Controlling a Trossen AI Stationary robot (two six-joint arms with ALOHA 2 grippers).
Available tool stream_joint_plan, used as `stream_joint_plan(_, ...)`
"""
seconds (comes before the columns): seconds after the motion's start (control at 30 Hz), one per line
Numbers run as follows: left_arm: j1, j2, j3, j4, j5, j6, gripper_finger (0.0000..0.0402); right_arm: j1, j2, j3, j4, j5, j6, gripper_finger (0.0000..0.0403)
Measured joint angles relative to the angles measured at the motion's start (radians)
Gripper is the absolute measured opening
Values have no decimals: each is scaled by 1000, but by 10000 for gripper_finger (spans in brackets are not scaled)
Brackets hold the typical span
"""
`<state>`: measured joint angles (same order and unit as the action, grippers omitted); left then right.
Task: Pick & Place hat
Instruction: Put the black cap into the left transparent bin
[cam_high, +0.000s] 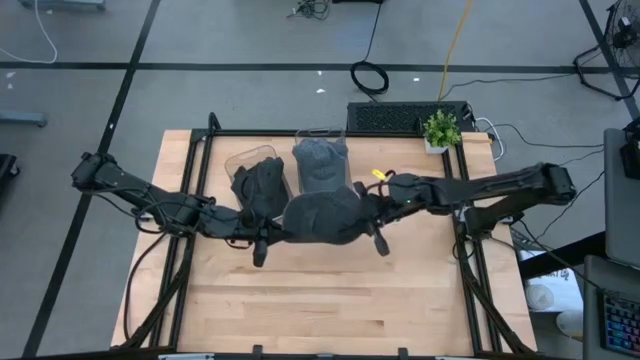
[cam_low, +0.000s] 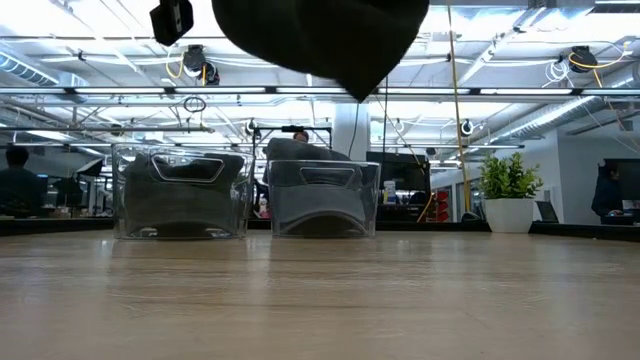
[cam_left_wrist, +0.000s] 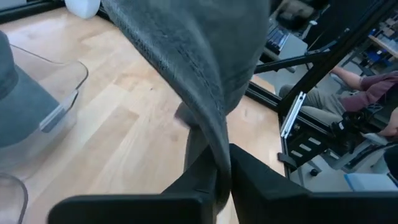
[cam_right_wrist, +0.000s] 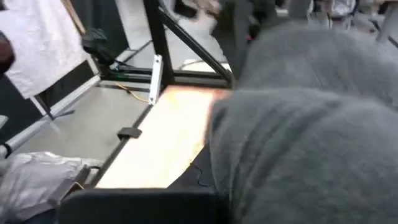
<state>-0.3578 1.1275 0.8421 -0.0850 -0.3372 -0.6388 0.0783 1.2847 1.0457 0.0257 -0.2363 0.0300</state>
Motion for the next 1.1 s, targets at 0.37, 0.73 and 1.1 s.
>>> stream_joint_plan(0.37,28,9,0,11,69,-60,225,28,-18,26,-64,1,-17,1)
stream_joint_plan(0.73,195,17,0,-44,342,-251,359,58,42,195,-472,-186,-60,0)
stream_joint_plan(1.1,298,210,-1,283,713,-342,367,103,85,284,-521,-368,-186,0)
